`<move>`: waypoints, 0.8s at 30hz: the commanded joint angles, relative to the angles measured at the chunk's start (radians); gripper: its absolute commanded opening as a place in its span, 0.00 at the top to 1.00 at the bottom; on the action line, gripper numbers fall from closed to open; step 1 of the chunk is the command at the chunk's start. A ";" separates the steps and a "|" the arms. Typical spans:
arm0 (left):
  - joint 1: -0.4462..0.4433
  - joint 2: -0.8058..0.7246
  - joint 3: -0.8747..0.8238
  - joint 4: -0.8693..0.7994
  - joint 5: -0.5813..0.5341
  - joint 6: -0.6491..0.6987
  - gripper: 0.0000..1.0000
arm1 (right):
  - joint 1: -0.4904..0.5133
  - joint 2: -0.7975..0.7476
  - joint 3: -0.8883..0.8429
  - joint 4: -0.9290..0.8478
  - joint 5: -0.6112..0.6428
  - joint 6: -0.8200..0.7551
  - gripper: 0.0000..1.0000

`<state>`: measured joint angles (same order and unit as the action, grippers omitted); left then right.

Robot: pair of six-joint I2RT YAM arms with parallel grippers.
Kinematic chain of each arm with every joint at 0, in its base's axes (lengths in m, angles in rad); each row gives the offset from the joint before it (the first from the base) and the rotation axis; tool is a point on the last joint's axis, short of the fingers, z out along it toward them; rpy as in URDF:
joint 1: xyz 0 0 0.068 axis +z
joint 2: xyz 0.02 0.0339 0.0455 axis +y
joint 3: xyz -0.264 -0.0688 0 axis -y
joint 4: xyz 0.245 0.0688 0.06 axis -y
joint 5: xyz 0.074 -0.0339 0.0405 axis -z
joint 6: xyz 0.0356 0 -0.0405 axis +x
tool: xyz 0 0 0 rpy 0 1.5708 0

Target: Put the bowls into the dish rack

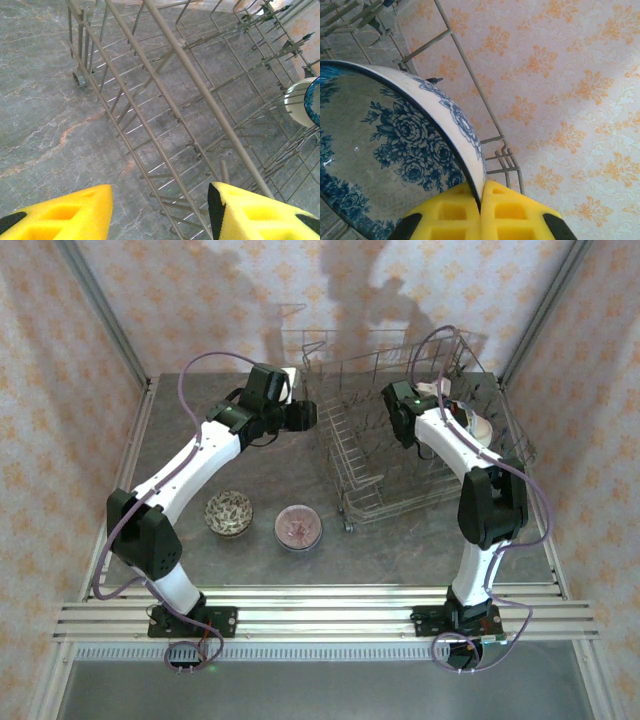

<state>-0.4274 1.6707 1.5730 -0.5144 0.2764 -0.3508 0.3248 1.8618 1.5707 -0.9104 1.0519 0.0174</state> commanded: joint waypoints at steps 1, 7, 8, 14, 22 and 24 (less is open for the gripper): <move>0.006 -0.029 -0.013 0.023 -0.012 -0.007 0.46 | 0.003 0.004 -0.003 -0.042 0.093 0.019 1.00; 0.006 -0.026 -0.011 0.028 -0.006 -0.012 0.46 | 0.014 0.027 -0.009 -0.056 0.154 0.011 1.00; 0.007 -0.027 -0.012 0.028 -0.008 -0.012 0.46 | 0.014 0.027 -0.011 -0.056 0.152 0.013 1.00; 0.007 -0.024 -0.012 0.031 -0.006 -0.017 0.46 | 0.018 0.029 -0.021 -0.050 0.130 0.016 1.00; 0.006 -0.021 -0.010 0.032 -0.006 -0.021 0.46 | 0.037 0.060 -0.019 -0.056 0.107 0.019 1.00; 0.007 -0.020 -0.010 0.031 -0.007 -0.023 0.46 | 0.040 0.069 -0.015 -0.060 0.108 0.018 1.00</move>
<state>-0.4252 1.6707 1.5677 -0.5037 0.2768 -0.3672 0.3550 1.9217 1.5543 -0.9466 1.1179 0.0166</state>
